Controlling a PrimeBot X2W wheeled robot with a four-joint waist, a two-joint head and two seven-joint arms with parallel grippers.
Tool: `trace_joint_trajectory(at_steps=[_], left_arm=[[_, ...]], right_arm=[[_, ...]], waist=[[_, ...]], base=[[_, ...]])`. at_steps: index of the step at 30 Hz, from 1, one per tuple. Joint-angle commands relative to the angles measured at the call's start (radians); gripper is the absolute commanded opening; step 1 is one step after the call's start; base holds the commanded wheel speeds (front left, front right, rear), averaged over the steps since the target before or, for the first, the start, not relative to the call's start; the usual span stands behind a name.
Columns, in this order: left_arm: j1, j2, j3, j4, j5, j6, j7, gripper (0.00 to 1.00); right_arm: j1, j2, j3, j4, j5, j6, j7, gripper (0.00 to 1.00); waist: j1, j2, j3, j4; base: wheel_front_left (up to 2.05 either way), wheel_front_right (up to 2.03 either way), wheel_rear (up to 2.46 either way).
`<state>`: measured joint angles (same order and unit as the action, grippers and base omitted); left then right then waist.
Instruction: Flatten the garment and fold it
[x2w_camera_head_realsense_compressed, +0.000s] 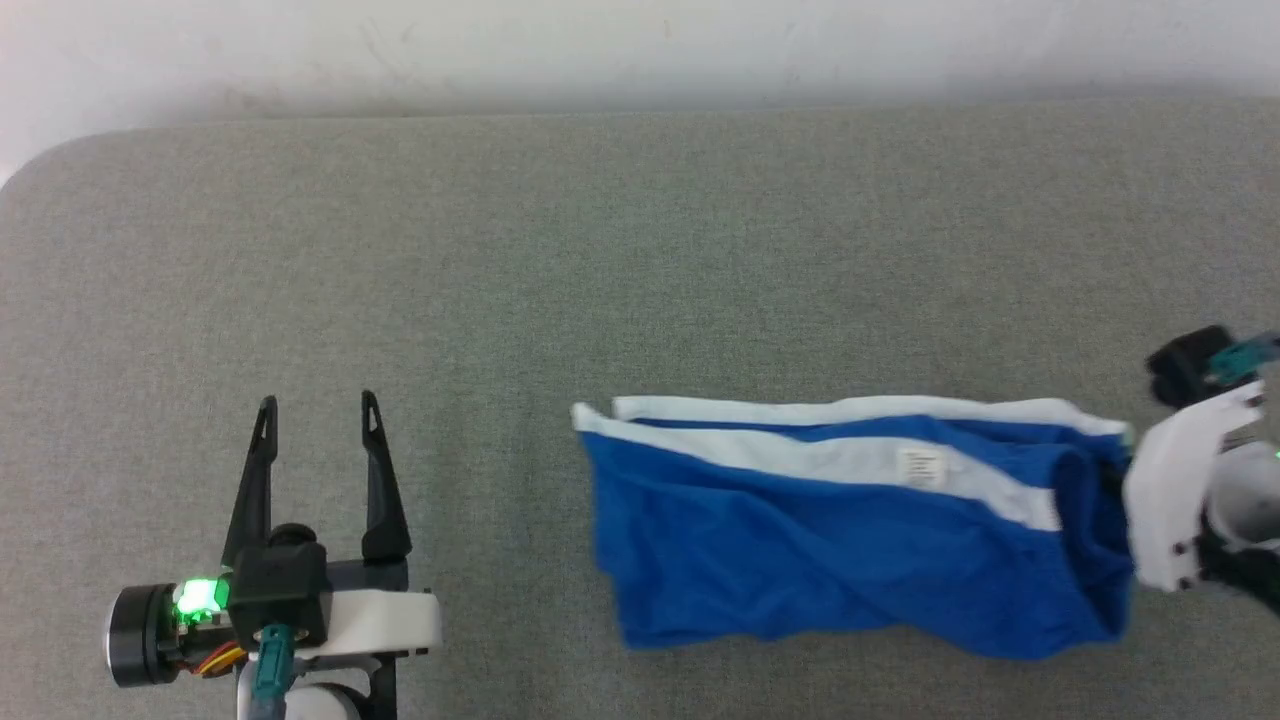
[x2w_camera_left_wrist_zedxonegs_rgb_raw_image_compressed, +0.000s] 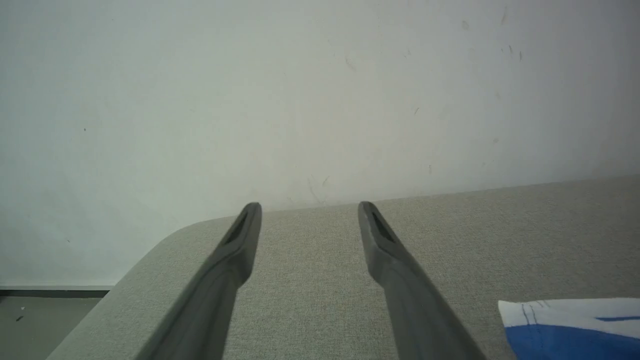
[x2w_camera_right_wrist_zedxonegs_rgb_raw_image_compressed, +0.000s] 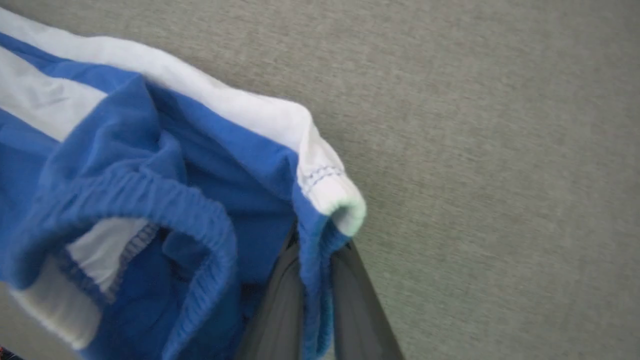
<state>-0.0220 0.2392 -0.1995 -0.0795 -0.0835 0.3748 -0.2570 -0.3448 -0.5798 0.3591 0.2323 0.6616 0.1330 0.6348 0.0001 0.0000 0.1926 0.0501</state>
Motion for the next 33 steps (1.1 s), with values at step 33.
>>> trace_joint_trajectory(at_steps=[33], left_arm=[[-0.008,-0.097,0.006,0.022,0.065,-0.058,-0.005,1.00]], right_arm=[[-0.193,0.064,0.162,-0.344,0.209,-0.002,0.279,0.00]], waist=[[-0.0001,0.0000,0.005,0.119]], base=[[0.00,0.00,0.00]])
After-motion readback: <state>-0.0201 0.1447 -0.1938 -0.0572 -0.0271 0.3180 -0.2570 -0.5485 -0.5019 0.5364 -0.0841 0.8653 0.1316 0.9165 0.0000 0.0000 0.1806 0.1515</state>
